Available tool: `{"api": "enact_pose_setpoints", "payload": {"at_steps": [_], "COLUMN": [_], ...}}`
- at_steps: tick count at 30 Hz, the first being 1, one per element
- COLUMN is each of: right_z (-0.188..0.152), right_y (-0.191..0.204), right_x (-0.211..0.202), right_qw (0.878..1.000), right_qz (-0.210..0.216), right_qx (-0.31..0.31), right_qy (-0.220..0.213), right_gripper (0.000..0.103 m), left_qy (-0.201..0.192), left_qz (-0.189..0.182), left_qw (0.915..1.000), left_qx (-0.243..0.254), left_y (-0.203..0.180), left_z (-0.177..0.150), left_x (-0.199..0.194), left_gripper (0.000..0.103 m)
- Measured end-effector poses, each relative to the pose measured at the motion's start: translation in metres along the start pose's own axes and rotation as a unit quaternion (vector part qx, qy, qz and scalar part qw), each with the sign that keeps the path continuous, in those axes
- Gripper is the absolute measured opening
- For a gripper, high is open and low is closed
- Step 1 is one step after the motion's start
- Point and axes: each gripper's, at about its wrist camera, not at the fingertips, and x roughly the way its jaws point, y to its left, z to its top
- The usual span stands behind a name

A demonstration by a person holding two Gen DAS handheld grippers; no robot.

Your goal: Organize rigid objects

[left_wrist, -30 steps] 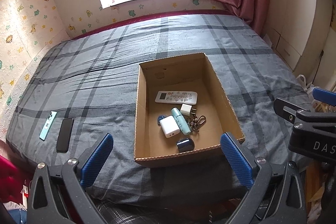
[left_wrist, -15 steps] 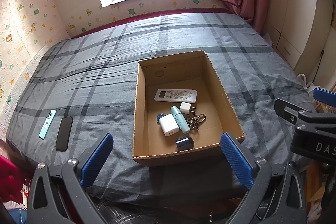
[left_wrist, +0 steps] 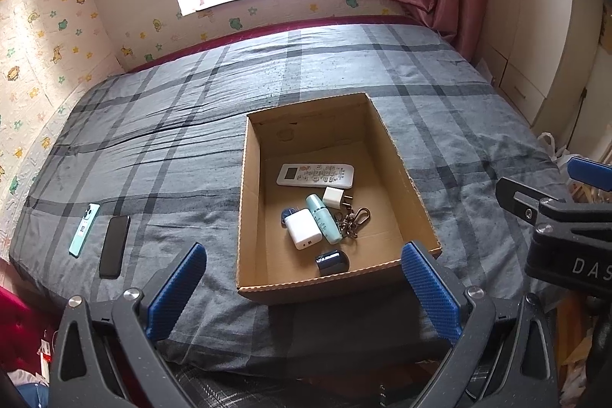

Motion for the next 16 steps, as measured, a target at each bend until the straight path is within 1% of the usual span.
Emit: {"api": "enact_pose_setpoints", "payload": {"at_steps": [8,12,14,16], "right_z": [0.0031,0.0044,0.0056,0.0057], "right_y": [0.0014,0.0026,0.003,0.002], "right_x": [0.0005,0.0009,0.0026,0.004], "right_qw": [1.0,1.0,1.0,1.0], "right_qz": [0.007,0.006,0.008,0.011], "right_qx": [-0.002,-0.005,-0.006,-0.006], "right_qy": [-0.005,-0.008,-0.009,-0.01], "right_gripper": [0.103,0.103,0.103,0.103], "left_qy": [0.0,0.001,-0.004,-0.011], "left_qz": [0.001,-0.004,-0.016,-0.037], "left_qw": [1.0,0.9999,0.9998,0.9991], "left_qx": [0.008,0.01,0.01,0.014], "left_y": [-0.0028,-0.0037,-0.0031,-0.003], "left_z": [0.0027,0.0034,0.0033,0.0048], "left_x": [0.0028,0.0046,0.0041,0.0032], "left_gripper": [0.103,0.103,0.103,0.103]}}
